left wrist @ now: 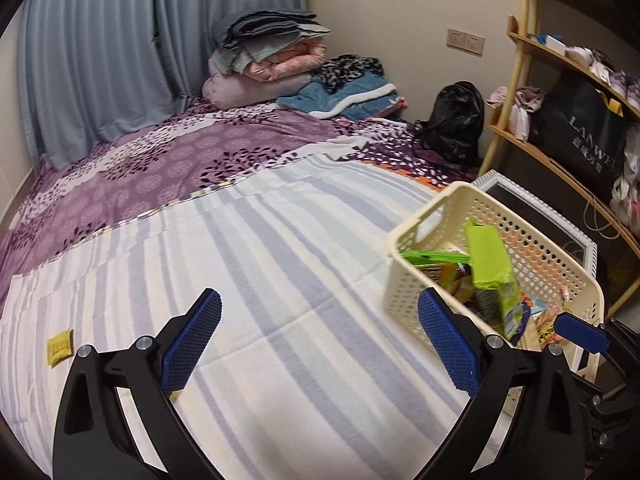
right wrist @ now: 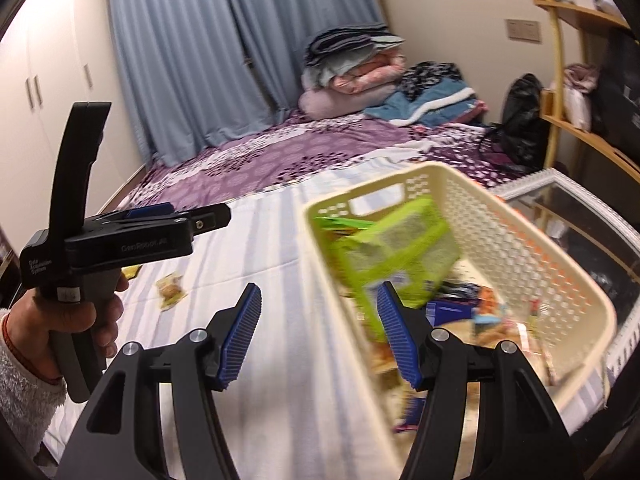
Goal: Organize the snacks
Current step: 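Withdraw both open tools from the basket back toward the last snacks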
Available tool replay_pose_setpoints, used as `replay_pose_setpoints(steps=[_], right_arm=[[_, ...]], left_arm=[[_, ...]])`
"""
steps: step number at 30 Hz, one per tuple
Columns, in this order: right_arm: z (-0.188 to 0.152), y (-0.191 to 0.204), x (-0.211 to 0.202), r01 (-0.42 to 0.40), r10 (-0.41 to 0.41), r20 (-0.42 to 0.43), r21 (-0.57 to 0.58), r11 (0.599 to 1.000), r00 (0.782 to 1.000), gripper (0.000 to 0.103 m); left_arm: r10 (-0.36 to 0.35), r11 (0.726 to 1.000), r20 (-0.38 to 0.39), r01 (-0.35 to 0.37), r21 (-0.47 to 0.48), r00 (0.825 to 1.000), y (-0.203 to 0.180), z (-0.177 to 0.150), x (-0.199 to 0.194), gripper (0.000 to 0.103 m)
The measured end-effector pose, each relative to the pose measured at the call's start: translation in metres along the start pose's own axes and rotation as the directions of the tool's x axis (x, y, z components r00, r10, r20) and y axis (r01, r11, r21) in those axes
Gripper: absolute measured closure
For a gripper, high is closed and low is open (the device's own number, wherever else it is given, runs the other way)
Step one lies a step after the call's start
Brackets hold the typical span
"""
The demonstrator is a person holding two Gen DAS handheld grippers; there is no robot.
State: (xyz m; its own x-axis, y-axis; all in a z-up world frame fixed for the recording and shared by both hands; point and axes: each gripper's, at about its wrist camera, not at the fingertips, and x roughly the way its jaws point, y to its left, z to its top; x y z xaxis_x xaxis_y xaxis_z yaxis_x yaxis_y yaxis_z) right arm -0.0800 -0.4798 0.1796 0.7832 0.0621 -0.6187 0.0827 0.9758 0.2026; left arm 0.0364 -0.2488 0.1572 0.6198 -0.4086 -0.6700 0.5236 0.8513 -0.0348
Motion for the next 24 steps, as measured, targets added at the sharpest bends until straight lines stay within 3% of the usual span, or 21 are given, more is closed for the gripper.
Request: replay_pose_setpoints(steps=[3,10,13,24], right_arm=[[0.0,0.02,0.006,-0.029,0.029,-0.01,-0.035,0.999,1.0,0.036],[-0.004,0.061,0.029,-0.094,0.087,-0.069,-0.11,0.989,0.994,0.034],[-0.008,0.076,0.039,-0.11,0.099,-0.095,-0.129,0.986,0.991,0.025],[-0.017,0.124,0.085,-0.188,0.15,-0.203,-0.179,0.966,0.968,0.025]], left_arm=[[0.022,0.999,0.002,-0.022,-0.035,1.0,0.023,-0.003,-0.004,0.003],[0.079,0.989,-0.01,-0.079,-0.122,0.997,0.081,-0.016,-0.012,0.003],[0.102,0.983,-0.021,-0.104,-0.148,0.995,0.103,-0.023,-0.014,0.003],[0.188,0.939,-0.074,-0.201,-0.279,0.979,0.192,-0.055,-0.015,0.003]])
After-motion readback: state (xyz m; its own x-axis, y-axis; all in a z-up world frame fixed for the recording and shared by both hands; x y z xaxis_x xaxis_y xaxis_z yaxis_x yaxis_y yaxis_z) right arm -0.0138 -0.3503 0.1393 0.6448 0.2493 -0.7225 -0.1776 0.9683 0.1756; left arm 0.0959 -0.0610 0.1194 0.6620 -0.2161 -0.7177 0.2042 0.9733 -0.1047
